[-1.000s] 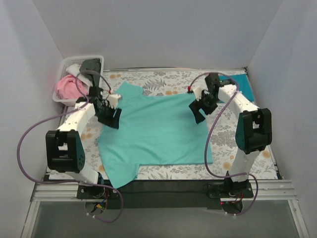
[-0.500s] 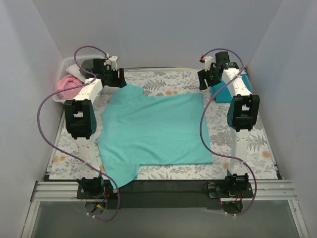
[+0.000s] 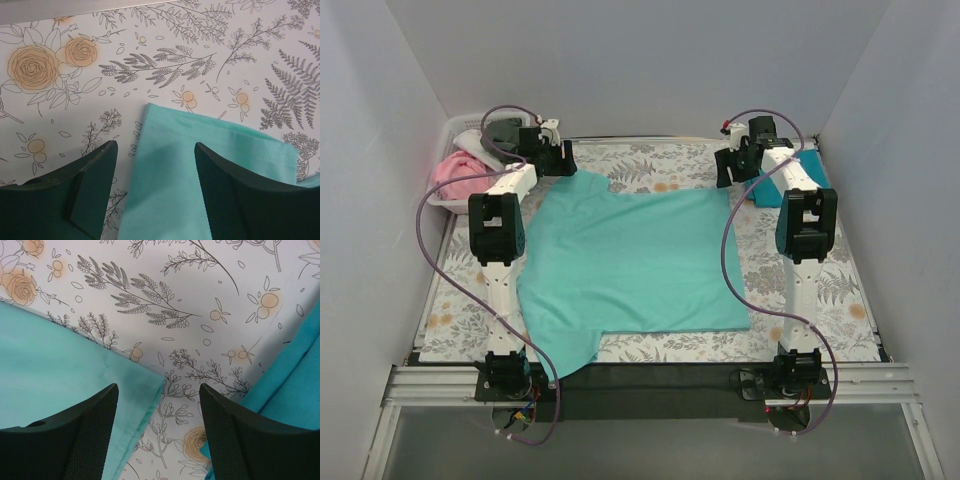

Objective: Fold and stack the t-shirts
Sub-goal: Flatten the tshirt out

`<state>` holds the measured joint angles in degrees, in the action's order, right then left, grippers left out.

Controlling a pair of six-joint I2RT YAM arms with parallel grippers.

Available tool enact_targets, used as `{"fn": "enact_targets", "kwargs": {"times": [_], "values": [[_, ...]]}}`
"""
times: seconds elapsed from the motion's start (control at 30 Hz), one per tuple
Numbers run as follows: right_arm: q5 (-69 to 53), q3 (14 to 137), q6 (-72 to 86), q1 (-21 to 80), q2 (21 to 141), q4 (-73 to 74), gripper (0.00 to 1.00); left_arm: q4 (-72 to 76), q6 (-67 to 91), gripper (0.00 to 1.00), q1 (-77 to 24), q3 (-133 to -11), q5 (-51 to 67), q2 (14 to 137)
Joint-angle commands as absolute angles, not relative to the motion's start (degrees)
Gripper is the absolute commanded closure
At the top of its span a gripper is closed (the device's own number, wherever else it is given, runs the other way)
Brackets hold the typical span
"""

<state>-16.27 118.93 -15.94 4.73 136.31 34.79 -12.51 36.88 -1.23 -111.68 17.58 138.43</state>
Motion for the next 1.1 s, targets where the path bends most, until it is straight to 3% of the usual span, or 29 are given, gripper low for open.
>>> {"fn": "enact_targets", "kwargs": {"times": [0.0, 0.37, 0.5, 0.67, 1.07], "values": [[-17.0, 120.3, -13.9, 4.5, 138.1, 32.4, 0.39, -9.5, 36.8, 0.41, -1.1, -114.6, 16.5, 139.1], [-20.3, 117.8, -11.3, 3.9, 138.5, 32.3, 0.46, -9.8, 38.3, 0.45, -1.1, -115.7, 19.1, 141.8], [-22.1, 116.8, -10.5, 3.3, 137.6, 32.3, 0.49, -10.4, 38.6, 0.40, -1.1, -112.9, 19.7, 139.6], [-24.6, 115.7, -10.3, 1.9, 137.0, 32.3, 0.55, -16.4, 35.2, 0.40, -1.1, -113.5, 18.7, 138.5], [-28.7, 114.9, -10.9, 0.9, 137.0, 32.6, 0.55, -22.9, 33.3, 0.39, 1.7, -106.9, 16.7, 131.3]]}}
